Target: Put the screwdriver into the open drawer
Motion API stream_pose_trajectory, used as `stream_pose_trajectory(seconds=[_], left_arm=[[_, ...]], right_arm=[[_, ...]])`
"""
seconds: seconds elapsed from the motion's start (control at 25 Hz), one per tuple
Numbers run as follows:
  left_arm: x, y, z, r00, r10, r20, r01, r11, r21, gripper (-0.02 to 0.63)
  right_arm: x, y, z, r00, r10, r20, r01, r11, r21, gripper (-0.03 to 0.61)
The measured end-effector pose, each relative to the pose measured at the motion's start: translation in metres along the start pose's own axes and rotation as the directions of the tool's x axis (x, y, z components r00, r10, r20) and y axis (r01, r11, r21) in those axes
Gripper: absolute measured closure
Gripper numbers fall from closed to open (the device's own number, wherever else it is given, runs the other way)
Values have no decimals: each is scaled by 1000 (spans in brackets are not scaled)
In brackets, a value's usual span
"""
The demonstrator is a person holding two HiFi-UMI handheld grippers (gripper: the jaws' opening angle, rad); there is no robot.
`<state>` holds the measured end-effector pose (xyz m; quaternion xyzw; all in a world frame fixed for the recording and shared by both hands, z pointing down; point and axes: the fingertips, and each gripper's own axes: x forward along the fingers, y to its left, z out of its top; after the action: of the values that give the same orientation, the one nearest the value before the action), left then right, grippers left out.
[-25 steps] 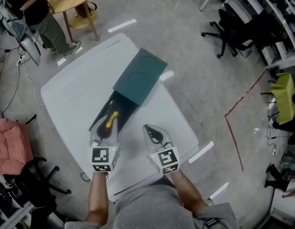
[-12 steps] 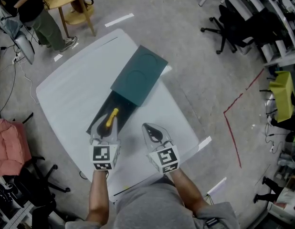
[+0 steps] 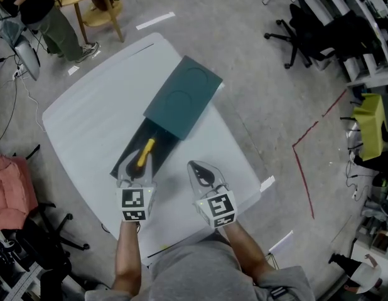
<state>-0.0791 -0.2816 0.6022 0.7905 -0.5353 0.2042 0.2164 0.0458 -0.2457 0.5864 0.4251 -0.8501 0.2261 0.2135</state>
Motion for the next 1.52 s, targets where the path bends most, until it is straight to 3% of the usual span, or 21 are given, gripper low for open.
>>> stream_pose_trajectory(seconds=[0.48, 0.68, 1.16, 1.52], left_arm=[[6, 1, -27, 991, -47, -125, 47, 999, -2, 535], [11, 5, -29, 989, -41, -143, 43, 999, 15, 537], [24, 8, -52, 963, -20, -270, 22, 1000, 4, 548], [26, 9, -51, 962, -13, -274, 15, 1000, 5, 574]], right_arm=[[17, -2, -6, 1000, 17, -25, -17, 1000, 11, 575], [22, -1, -8, 999, 24, -28, -23, 1000, 11, 575], [24, -11, -10, 999, 12, -37, -11, 1000, 29, 575], [27, -12, -12, 999, 17, -36, -16, 999, 33, 575]])
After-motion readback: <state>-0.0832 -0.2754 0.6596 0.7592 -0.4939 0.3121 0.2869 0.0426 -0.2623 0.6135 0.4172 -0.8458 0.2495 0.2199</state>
